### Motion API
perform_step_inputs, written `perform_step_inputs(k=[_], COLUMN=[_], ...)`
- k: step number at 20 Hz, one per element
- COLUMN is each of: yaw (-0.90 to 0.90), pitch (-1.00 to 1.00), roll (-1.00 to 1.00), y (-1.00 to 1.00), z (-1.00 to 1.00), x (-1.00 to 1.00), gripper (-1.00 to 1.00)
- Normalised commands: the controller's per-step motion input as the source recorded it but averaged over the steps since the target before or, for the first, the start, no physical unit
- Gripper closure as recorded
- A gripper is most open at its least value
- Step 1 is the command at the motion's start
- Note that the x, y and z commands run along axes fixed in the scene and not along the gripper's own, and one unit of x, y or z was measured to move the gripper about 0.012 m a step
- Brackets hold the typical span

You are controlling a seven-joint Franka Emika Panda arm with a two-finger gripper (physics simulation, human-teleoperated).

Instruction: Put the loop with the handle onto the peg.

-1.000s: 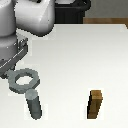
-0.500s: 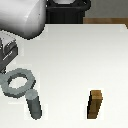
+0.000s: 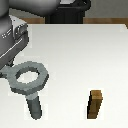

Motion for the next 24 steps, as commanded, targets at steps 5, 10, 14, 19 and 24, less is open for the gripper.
perform_step_inputs(k=[5,10,14,19,24], yaw=[0.0,0.0,0.0,0.0,0.0], pitch=[0.0,0.0,0.0,0.0,0.0], roll=[0.0,0.0,0.0,0.0,0.0], y=[-0.4,0.0,0.25,0.0,0.0], z=[-0.03,-0.6,-0.25,0.0,-0.4], x=[0.0,0.0,0.0,0.2,0.0], gripper=[1.0,1.0,1.0,1.0,1.0])
